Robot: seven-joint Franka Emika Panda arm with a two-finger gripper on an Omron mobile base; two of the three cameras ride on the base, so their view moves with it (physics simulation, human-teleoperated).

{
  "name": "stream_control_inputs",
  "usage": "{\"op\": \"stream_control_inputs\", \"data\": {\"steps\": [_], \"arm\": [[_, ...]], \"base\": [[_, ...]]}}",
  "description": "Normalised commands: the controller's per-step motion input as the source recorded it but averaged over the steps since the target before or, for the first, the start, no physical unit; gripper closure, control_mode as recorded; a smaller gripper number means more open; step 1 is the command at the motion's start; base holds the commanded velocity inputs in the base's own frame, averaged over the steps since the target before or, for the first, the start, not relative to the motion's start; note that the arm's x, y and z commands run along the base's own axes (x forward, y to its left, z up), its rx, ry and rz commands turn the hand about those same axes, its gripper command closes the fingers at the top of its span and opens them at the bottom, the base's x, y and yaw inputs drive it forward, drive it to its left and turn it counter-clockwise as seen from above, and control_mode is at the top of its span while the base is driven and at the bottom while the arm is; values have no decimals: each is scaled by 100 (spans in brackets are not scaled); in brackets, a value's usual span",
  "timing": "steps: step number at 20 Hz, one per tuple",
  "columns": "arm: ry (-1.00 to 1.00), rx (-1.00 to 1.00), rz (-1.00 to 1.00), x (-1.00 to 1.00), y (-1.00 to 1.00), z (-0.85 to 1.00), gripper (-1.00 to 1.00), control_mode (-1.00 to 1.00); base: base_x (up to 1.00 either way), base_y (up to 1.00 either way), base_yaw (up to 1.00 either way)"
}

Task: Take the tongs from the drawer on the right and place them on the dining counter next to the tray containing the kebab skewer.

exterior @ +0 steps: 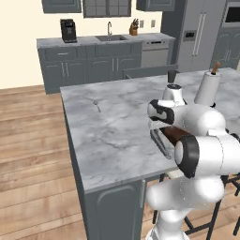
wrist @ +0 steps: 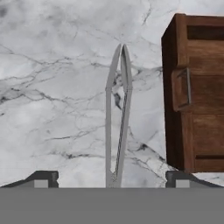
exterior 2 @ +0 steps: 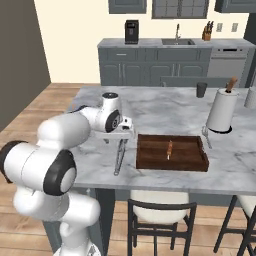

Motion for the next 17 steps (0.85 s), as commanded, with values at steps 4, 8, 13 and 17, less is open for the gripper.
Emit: {"op": "stream_control_inputs", "data": {"steps": [4,8,13,17], "arm": [[-37,3,0,-100,30,61,-100,-100],[-43,-4,1,-100,10,-22,-100,-100],[-24,0,5,-100,-43,-46,-100,-100],[0,0,0,0,0,0,-100,-100]], "base": [[0,0,0],[0,0,0],[0,0,0],[0,0,0]]}}
